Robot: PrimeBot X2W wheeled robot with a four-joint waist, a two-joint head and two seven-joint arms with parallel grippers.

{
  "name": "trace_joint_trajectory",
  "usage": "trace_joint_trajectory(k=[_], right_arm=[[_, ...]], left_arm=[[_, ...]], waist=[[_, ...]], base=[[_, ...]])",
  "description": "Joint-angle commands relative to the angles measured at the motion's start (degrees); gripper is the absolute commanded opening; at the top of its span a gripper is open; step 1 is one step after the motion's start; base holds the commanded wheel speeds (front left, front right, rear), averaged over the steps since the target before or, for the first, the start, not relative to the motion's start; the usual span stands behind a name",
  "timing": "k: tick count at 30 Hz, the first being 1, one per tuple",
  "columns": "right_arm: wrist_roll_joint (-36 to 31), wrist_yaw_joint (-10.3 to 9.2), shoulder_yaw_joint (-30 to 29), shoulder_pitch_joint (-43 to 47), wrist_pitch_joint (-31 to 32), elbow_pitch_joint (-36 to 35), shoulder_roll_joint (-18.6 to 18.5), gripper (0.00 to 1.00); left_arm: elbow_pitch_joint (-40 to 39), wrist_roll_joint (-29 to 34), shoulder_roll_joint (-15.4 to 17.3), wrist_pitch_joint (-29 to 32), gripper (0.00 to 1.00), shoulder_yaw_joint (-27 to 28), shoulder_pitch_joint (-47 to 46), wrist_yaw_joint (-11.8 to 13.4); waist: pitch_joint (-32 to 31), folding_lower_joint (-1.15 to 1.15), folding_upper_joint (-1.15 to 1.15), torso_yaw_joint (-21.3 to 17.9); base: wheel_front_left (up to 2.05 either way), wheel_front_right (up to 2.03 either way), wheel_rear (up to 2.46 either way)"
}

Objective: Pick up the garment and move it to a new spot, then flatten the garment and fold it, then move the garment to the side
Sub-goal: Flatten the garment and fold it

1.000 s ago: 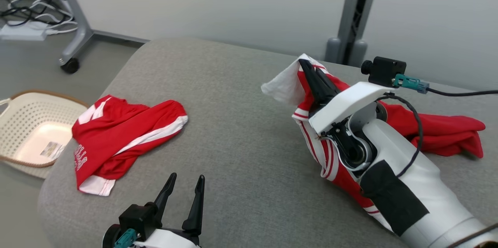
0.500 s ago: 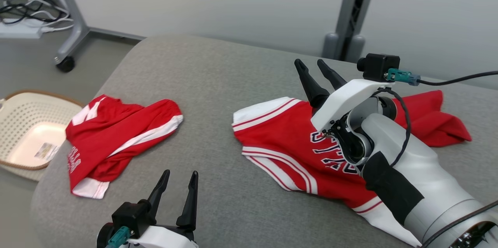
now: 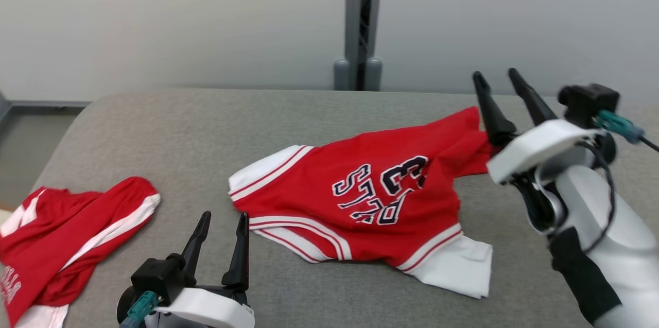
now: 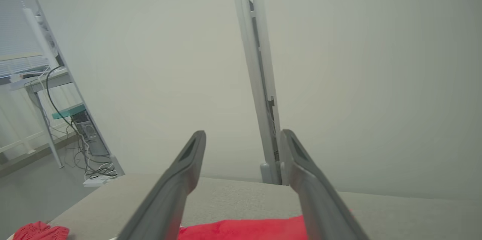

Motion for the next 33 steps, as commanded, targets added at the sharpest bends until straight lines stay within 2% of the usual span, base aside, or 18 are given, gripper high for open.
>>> trace_joint_trajectory(k=[1,4,8,11,14,20,27,31,33], right_arm=[[-3.8,0.0,-4.3,4.5,0.0,-4.6,-1.4,1.0],[-11.1,0.0,-11.3,11.8,0.0,-13.3,-2.4,1.0],[-18.3,0.0,-19.7,21.4,0.0,-23.5,-1.1,1.0],[-22.0,0.0,-22.7,25.5,0.0,-27.7,0.0,1.0],[-24.9,0.0,-26.9,31.2,0.0,-31.7,2.8,1.0],[-27.7,0.0,-30.7,37.2,0.0,-33.5,5.7,1.0],[-27.5,0.0,-32.3,37.5,0.0,-33.4,6.8,1.0],[-27.9,0.0,-32.4,37.1,0.0,-33.1,6.9,1.0],[-28.2,0.0,-32.4,37.1,0.0,-32.9,6.9,1.0]], left_arm=[[-0.1,-0.7,0.3,-0.1,1.0,0.1,-1.0,0.2],[-0.2,-1.7,0.2,-0.1,1.0,0.1,-1.3,0.5],[0.0,-2.7,0.3,-0.1,1.0,0.3,-0.9,0.7],[0.3,-3.1,0.2,-0.1,1.0,0.4,-0.4,0.7],[1.0,-3.2,0.3,-0.1,1.0,0.2,0.3,0.5],[2.3,-4.8,0.2,-0.1,1.0,0.3,1.0,0.1],[3.1,-5.1,0.2,-0.1,1.0,0.2,1.3,-0.3],[8.2,-9.1,0.2,-0.1,1.0,-4.1,0.4,-2.7],[12.6,-11.5,0.4,-0.1,1.0,-6.4,-1.4,-2.8]], waist=[[-0.5,0.0,0.0,-3.0],[-0.6,0.0,0.0,-4.9],[-0.8,0.0,0.0,-6.8],[-0.8,0.0,0.0,-7.6],[-0.9,0.0,0.0,-8.3],[-1.2,0.0,0.0,-8.9],[-1.2,0.0,0.0,-8.8],[-0.7,0.0,0.0,-8.7],[-0.4,0.0,0.0,-8.9]], base=[[0.0,0.0,0.0],[0.0,0.0,0.0],[0.0,0.0,0.0],[0.0,0.0,0.0],[0.0,0.0,0.0],[0.0,0.0,0.0],[0.0,0.0,0.0],[0.0,0.0,0.0],[0.0,0.0,0.0]])
